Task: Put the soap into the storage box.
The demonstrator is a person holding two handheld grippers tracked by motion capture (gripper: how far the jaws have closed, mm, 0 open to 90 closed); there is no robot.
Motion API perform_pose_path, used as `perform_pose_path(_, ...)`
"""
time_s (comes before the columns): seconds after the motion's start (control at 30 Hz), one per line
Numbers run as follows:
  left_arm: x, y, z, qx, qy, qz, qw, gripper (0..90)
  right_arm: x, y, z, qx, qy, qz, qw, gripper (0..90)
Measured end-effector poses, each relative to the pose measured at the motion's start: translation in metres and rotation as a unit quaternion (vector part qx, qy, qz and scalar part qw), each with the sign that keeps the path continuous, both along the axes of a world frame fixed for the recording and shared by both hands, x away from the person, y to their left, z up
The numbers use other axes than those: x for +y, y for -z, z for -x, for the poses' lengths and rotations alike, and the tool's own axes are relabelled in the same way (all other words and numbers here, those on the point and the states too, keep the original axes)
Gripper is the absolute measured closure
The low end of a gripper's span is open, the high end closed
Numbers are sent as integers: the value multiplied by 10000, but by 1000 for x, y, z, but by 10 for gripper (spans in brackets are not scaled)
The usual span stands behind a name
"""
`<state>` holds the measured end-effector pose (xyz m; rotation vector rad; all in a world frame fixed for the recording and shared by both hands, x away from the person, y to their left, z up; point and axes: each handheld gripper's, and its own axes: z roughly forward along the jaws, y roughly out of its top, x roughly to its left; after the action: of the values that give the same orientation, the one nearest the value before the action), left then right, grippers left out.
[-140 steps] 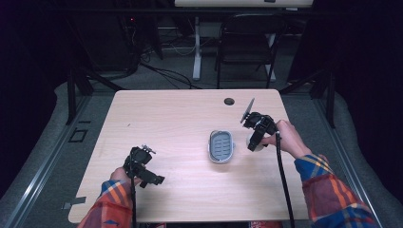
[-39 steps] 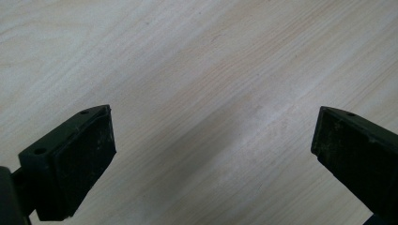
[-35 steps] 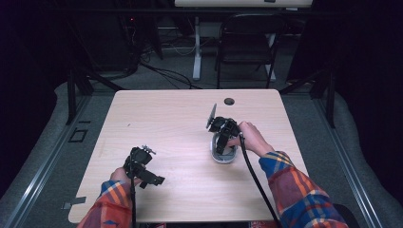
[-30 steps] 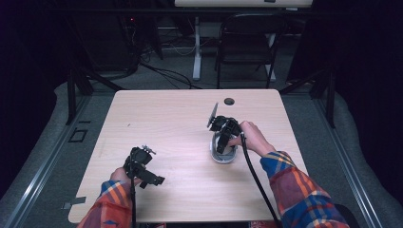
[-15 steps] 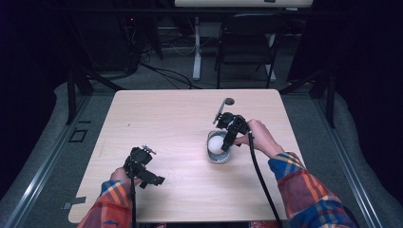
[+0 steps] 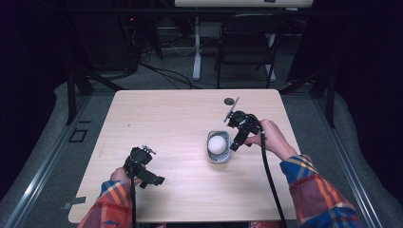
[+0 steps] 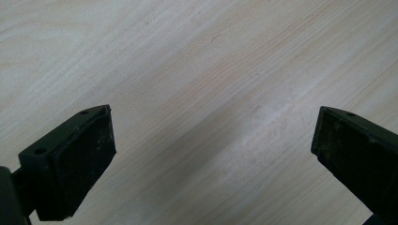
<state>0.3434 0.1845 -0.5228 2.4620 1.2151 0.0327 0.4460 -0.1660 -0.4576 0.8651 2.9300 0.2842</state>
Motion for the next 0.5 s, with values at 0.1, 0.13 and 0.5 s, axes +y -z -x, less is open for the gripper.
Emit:
perform_pose_path(0.1, 0, 0, 0, -6, -2, 1, 10000, 0, -12, -3, 5, -62, 98, -55, 9999, 141)
perform_pose_path(0.13, 0, 0, 0, -6, -2, 1, 10000, 0, -12, -3, 5, -62, 98, -55, 9999, 141)
perform_pose_path(0.5, 0, 0, 0, -4, -5, 1, 10000, 0, -50, -4, 21, -195, 385, -115, 9990, 120)
